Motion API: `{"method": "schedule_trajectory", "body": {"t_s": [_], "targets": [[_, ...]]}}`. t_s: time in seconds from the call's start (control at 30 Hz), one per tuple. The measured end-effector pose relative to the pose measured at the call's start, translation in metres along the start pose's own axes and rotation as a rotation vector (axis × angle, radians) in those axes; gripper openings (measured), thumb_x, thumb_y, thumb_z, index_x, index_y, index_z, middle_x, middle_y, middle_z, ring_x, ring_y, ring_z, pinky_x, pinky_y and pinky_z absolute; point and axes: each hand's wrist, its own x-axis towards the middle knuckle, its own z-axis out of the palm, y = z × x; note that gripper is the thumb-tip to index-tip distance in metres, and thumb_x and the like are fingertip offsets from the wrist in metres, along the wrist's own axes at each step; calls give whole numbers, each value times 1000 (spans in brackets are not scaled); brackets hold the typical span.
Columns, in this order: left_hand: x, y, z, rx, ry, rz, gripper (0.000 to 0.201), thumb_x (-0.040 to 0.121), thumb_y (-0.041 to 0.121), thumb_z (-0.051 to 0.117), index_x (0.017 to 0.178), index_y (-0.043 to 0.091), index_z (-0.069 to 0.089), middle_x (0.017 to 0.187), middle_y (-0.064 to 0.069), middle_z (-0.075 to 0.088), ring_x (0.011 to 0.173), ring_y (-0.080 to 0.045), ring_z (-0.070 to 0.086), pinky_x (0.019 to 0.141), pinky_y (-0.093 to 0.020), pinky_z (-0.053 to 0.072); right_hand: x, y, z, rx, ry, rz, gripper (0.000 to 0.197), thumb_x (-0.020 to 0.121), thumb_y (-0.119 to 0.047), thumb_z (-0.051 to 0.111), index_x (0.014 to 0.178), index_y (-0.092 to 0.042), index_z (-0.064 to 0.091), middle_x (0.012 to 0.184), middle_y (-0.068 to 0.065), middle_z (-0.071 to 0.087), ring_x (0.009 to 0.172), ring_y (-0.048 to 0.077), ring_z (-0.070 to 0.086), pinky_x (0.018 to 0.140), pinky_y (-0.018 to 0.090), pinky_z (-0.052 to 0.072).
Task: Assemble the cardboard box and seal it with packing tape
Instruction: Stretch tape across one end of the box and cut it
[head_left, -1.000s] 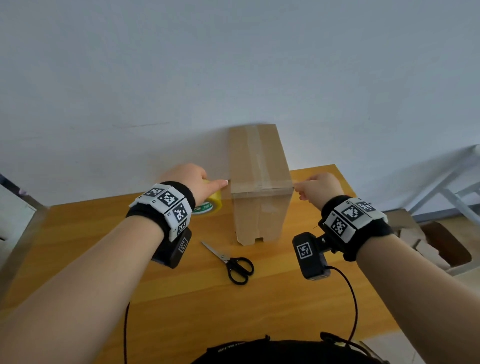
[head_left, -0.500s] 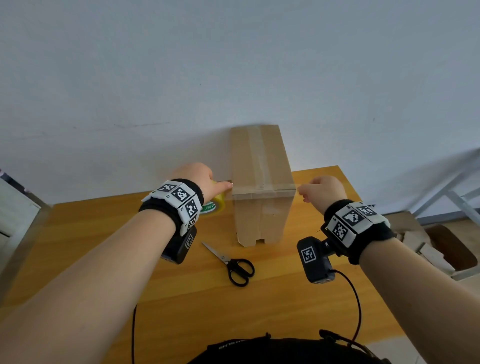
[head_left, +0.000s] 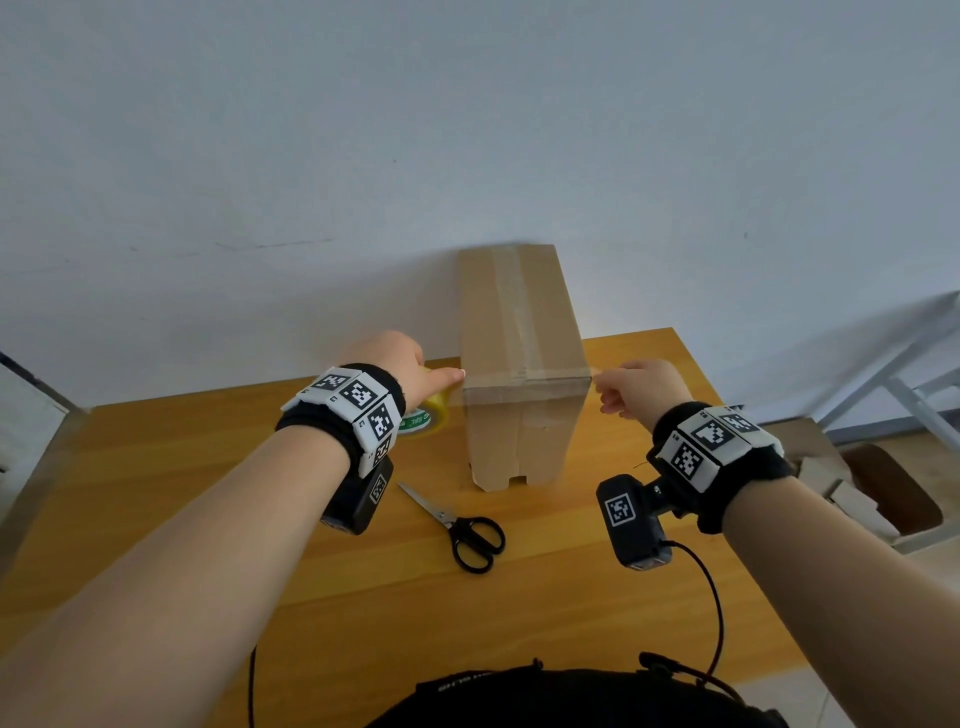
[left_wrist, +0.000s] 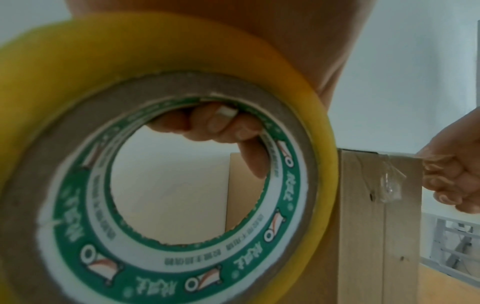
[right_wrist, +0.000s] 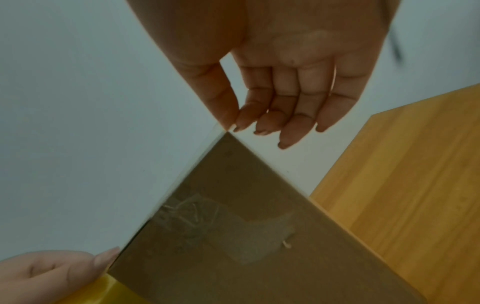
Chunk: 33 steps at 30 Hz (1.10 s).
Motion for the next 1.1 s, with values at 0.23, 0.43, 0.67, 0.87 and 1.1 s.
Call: {"method": "schedule_trajectory", "body": {"t_s": [0.23, 0.43, 0.67, 0.87, 1.1], "targets": [[-1, -2, 1, -23, 2, 11, 53, 86, 61, 41, 70, 12, 53, 56, 1, 40, 49, -12, 39, 46, -21, 30, 1, 18, 7, -116, -29, 38, 12, 87, -20, 57, 88, -8, 59, 76, 3, 63, 74, 15, 60, 72, 31, 51], [0, -4, 3, -44, 5, -2, 50, 86, 62, 42, 74, 14, 52, 59, 2, 41, 50, -12, 38, 47, -21, 32, -9, 23, 6, -82, 372, -270, 24, 90, -16, 47, 102, -17, 67, 88, 0, 63, 63, 10, 52, 53, 20, 37], [2, -2, 5, -46, 14, 26, 51, 86, 60, 42, 66, 14, 50, 55, 2, 39, 47, -12, 37, 45, -21, 29, -18, 27, 20, -265, 373, -482, 23, 88, -16, 51, 97, -16, 72, 71, -2, 52, 69, 17, 49, 56, 24, 38], [6, -3, 11, -33, 19, 30, 53, 86, 63, 39, 68, 14, 51, 56, 1, 40, 49, -14, 38, 48, -23, 32, -17, 25, 22, -283, 248, -336, 30, 89, -15, 44, 109, -14, 66, 102, 4, 60, 82, 19, 53, 68, 26, 42], [8, -5, 15, -65, 31, 23, 55, 84, 64, 40, 71, 13, 55, 59, 0, 44, 50, -15, 42, 49, -24, 34, -21, 10, 15, -361, 344, -523, 37, 94, -20, 41, 128, -9, 53, 130, 7, 53, 123, 21, 43, 102, 33, 36]]}}
